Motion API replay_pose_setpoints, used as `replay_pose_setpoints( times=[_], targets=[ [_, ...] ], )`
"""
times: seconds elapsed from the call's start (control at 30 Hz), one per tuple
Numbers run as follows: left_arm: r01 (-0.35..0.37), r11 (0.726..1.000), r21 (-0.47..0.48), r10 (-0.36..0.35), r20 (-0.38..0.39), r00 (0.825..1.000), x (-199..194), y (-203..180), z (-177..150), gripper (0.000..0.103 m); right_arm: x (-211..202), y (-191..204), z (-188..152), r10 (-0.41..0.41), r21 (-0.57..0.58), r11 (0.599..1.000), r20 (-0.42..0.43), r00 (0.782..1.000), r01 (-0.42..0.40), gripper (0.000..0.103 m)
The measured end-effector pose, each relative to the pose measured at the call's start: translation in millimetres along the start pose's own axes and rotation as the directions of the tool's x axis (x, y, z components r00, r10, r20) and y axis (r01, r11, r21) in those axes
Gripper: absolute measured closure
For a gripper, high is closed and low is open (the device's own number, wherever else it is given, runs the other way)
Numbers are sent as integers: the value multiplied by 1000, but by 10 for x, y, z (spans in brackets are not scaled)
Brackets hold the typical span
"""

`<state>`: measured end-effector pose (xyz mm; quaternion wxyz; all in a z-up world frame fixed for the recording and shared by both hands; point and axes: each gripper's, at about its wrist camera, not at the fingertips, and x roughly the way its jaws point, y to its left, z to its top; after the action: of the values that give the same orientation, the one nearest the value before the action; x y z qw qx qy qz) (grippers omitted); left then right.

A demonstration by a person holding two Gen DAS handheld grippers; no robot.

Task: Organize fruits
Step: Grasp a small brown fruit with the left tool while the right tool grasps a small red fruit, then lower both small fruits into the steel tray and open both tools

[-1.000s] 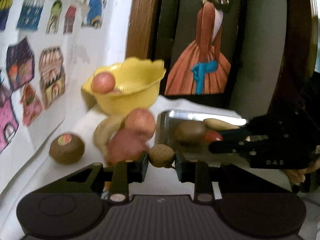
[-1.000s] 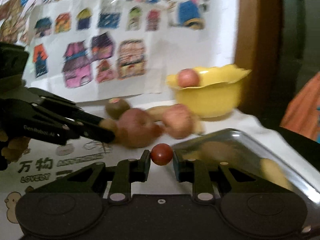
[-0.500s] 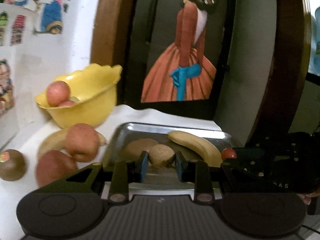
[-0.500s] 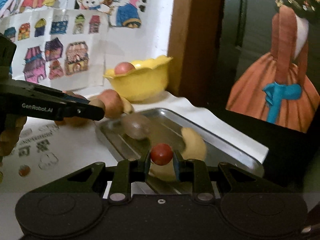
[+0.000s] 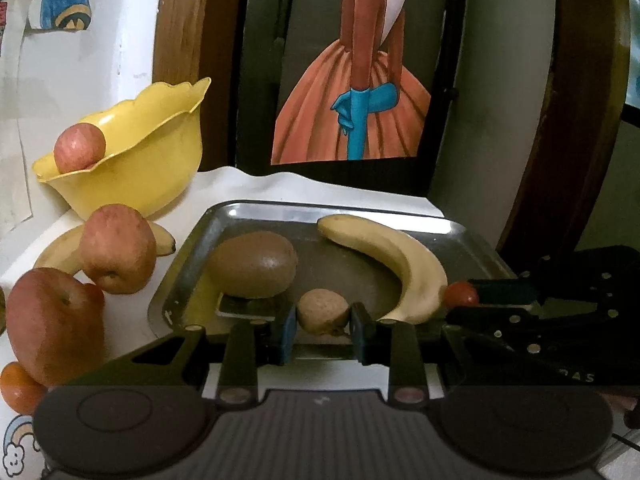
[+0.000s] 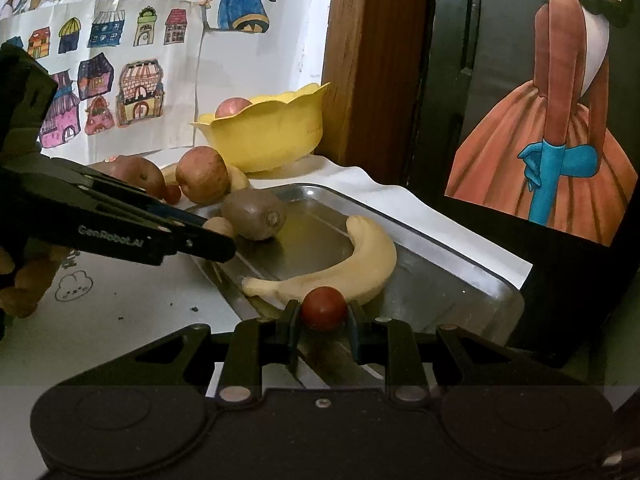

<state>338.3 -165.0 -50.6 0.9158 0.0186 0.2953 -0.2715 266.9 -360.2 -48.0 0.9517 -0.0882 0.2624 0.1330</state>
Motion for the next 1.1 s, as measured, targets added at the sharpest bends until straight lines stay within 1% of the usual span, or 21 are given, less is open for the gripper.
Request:
replay_pose_setpoints(
  times=[0.13, 0.43, 0.6, 0.7, 0.77, 0.8, 0.83, 0.87, 0.97, 1.1],
  targets=[
    [1, 1000, -14, -1, -2, 1000, 31, 3, 14, 71, 18, -5, -10, 3, 2, 1000, -8, 1000, -3, 77],
    [-1, 999, -51, 0, -35, 999, 140, 26, 29, 71, 42, -33, -41, 2, 20, 1000, -4, 1000, -2, 76],
    [-4, 998, -63, 2, -39, 999, 143, 20, 27, 68, 32, -58, -63, -3, 38, 999, 1, 1000, 3, 74],
    [-6, 998, -68, 4, -37, 999, 115, 10, 30, 57, 12, -70, -70, -9, 54, 998, 6, 1000, 9, 69],
    [-10, 997, -76, 9, -24, 1000, 63, 7, 30, 41, -25, -72, -72, -15, 66, 998, 13, 1000, 14, 64],
    [-10, 997, -83, 9, -8, 1000, 12, 3, 32, 36, -53, -64, -67, -20, 71, 997, 18, 1000, 18, 62],
    [-7, 996, -85, 7, 7, 1000, -41, -3, 38, 24, -85, -60, -63, -22, 72, 997, 26, 999, 20, 59],
    [-6, 996, -85, 8, 26, 1000, -105, -11, 45, 15, -130, -52, -56, -26, 74, 997, 34, 999, 23, 58],
    [-11, 996, -88, 19, 91, 996, -329, -38, 79, 5, -294, -10, -18, -39, 82, 996, 67, 997, 34, 50],
    [-15, 995, -97, 30, 162, 986, -678, -67, 123, 0, -571, 92, 45, -53, 87, 995, 122, 991, 43, 35]
  ],
)
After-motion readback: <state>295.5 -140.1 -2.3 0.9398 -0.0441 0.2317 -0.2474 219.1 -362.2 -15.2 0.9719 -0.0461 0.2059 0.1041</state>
